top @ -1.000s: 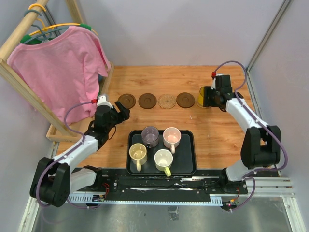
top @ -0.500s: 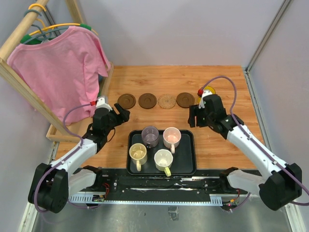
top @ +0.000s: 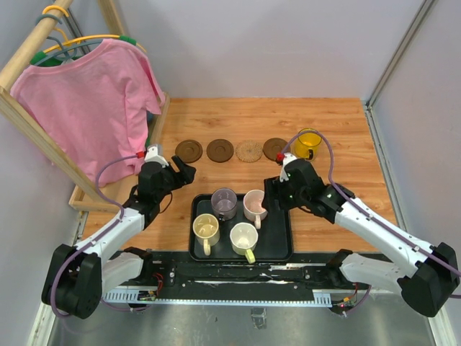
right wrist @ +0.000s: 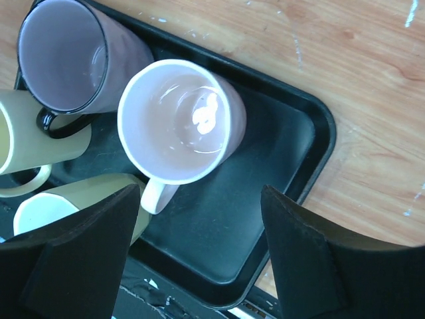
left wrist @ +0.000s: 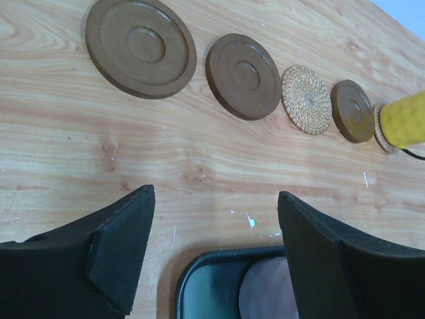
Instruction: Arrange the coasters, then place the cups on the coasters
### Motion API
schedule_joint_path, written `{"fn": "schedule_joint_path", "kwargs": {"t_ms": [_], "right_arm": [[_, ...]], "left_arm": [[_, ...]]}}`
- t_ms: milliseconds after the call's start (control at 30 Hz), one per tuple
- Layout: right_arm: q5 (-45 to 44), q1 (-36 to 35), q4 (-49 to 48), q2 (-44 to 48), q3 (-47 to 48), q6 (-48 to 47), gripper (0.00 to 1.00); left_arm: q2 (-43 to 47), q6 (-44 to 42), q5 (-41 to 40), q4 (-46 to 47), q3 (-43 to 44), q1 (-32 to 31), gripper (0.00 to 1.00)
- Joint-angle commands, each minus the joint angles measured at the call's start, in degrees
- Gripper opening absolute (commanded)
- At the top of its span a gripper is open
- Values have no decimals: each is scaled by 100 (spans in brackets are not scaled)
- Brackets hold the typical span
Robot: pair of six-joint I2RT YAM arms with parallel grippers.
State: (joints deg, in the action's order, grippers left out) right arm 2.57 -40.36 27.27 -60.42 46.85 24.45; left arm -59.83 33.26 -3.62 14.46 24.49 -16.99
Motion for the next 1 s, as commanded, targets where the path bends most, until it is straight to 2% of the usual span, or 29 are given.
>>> {"fn": "schedule_joint_path", "kwargs": {"t_ms": [0,233,533,800,967], "right_arm": [[189,-252,-90,-13,-77,271,77],[209,-576,-129,-416,-80,329,84],[21,-1059,-5,-1231,102,279,87],[-721,-1095,445,-1465,107,336,83],[-1162,-1095,753,-1229,33,494,73]], "left_arm": [[61,-30,145,61,-108,38,79],[122,-8,133,86,-210,38,79],[64,5,162,144,-260,38,79],[-8,6,153,162,-252,38,79],[-86,10,194,194,-243,38,79]]}}
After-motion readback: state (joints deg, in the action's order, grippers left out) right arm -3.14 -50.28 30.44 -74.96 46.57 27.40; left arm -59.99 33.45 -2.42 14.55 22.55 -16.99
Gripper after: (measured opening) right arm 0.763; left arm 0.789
